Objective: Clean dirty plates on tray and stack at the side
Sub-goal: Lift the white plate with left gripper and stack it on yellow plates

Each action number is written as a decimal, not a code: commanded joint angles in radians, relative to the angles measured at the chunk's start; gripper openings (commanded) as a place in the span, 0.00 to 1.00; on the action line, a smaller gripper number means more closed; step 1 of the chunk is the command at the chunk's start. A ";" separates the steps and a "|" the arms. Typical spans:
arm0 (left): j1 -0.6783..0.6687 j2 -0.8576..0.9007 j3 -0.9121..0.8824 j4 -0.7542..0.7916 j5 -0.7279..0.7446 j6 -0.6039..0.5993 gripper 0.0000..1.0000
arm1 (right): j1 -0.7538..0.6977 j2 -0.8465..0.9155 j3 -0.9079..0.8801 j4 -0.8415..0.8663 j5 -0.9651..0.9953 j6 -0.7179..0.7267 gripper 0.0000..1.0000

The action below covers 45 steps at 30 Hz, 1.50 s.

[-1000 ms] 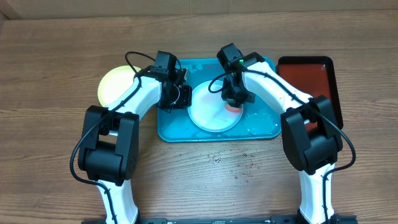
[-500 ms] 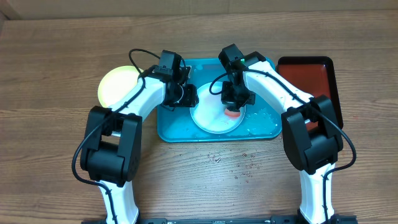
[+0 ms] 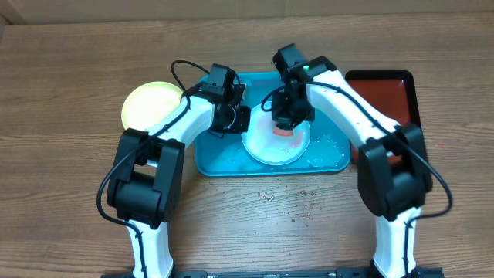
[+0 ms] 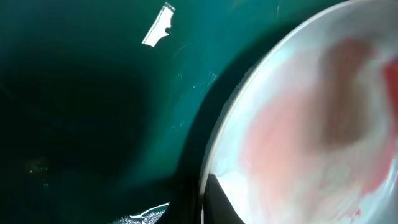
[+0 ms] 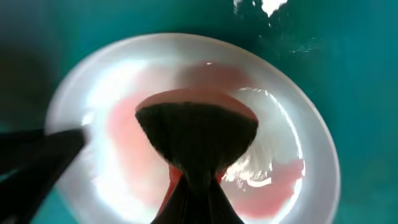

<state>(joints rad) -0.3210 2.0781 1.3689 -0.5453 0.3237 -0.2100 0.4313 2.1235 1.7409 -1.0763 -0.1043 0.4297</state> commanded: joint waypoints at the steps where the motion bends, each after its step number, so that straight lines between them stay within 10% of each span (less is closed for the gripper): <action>1: 0.041 0.051 0.043 -0.029 -0.043 0.012 0.04 | -0.065 -0.182 0.045 -0.011 -0.021 -0.016 0.04; 8: 0.063 -0.066 0.162 -0.144 -0.204 0.105 0.04 | -0.217 -0.251 0.044 -0.074 -0.003 -0.035 0.04; 31: -0.289 -0.319 0.173 -0.109 -1.438 0.116 0.04 | -0.262 -0.249 -0.049 -0.035 0.051 -0.038 0.04; 45: -0.356 -0.319 0.173 -0.001 -1.719 0.092 0.04 | -0.262 -0.249 -0.049 -0.025 0.051 -0.038 0.04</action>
<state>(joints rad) -0.6682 1.7782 1.5215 -0.5781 -1.2919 -0.0864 0.1654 1.8786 1.6936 -1.1126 -0.0628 0.3920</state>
